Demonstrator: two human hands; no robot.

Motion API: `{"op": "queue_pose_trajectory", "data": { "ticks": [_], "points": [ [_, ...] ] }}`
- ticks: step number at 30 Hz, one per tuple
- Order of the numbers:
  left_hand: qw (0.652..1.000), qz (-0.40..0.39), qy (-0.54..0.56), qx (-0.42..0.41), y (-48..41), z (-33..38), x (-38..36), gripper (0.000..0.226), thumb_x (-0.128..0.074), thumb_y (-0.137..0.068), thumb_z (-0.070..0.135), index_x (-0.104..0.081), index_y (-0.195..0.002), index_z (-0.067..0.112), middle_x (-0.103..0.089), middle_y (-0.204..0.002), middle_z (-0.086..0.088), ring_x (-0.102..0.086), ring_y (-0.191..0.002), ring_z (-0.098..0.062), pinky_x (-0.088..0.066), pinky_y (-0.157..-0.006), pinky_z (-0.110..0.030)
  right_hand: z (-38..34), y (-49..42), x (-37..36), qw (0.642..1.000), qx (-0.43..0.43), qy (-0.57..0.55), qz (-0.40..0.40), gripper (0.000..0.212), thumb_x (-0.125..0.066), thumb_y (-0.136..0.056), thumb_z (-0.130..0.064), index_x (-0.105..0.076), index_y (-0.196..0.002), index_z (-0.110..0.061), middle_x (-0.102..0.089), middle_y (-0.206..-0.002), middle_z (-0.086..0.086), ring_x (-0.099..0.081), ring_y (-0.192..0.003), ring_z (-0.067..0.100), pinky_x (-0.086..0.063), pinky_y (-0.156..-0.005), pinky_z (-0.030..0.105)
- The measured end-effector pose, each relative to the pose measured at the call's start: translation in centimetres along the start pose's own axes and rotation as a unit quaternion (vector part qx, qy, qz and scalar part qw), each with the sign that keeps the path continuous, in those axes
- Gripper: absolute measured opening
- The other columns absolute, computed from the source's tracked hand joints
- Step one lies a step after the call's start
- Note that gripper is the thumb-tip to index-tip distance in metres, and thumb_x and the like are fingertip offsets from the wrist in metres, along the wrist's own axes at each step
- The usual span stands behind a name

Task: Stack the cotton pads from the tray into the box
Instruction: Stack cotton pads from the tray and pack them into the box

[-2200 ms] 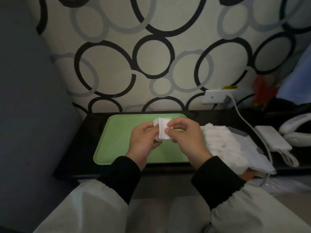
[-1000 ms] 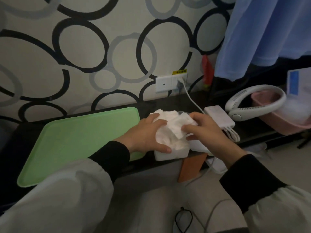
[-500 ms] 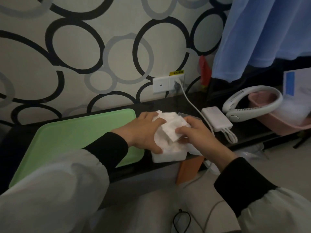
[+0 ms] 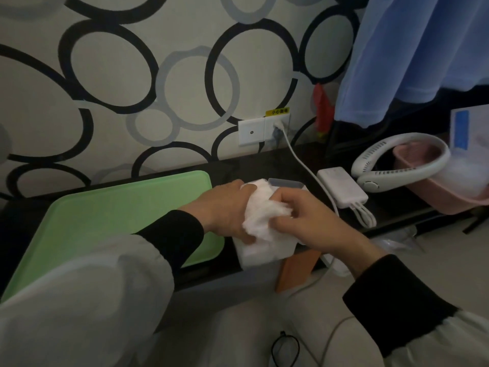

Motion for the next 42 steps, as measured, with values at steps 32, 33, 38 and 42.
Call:
{"op": "queue_pose_trajectory", "data": {
  "ticks": [32,33,38,42],
  "points": [
    [0.999,-0.011,0.036,0.025,0.0,-1.6,-0.3,0.113,-0.079,-0.062,0.061,-0.020,-0.154,0.031,-0.029,-0.152,0.004,-0.048,-0.128,-0.027,-0.042,-0.103,-0.039,-1.3,0.5,-5.4,0.914,-0.041,0.393,-0.094,0.034,-0.046,-0.098,-0.049,-0.069,-0.111,-0.027,-0.066,-0.108,0.002,-0.059,-0.096,0.020,-0.052,-0.087,0.040],
    [0.999,-0.011,0.034,0.024,-0.1,-1.6,-0.3,0.113,-0.079,-0.063,0.061,-0.020,-0.154,0.030,-0.029,-0.152,0.004,-0.048,-0.128,-0.027,-0.042,-0.102,-0.038,-1.3,0.6,-5.2,0.918,-0.046,0.381,-0.095,0.031,-0.050,-0.097,-0.050,-0.069,-0.111,-0.030,-0.065,-0.108,0.000,-0.059,-0.098,0.020,-0.052,-0.088,0.040],
    [0.999,-0.004,0.035,0.023,0.1,-1.4,-0.3,0.115,-0.079,-0.062,0.064,-0.019,-0.154,0.030,-0.029,-0.152,0.004,-0.048,-0.127,-0.025,-0.042,-0.102,-0.037,-0.6,0.7,-4.5,0.902,-0.059,0.407,-0.133,0.025,-0.059,-0.097,-0.027,-0.066,-0.121,-0.025,-0.060,-0.119,0.002,-0.056,-0.110,0.024,-0.048,-0.097,0.042],
    [0.999,-0.005,0.037,0.028,0.0,-1.5,-0.3,0.116,-0.079,-0.060,0.064,-0.018,-0.154,0.031,-0.029,-0.151,0.004,-0.049,-0.126,-0.026,-0.043,-0.101,-0.037,-0.5,0.2,-4.6,0.901,-0.044,0.414,-0.123,0.028,-0.060,-0.095,-0.020,-0.067,-0.120,-0.031,-0.058,-0.121,0.004,-0.055,-0.110,0.025,-0.047,-0.098,0.039]
  ]
}}
Point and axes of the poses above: each hand's wrist, its own y-axis away from the middle knuckle, its own x-axis out of the back of the hand, z = x × y, the point moved 8 cm from there along -y, towards the middle knuckle
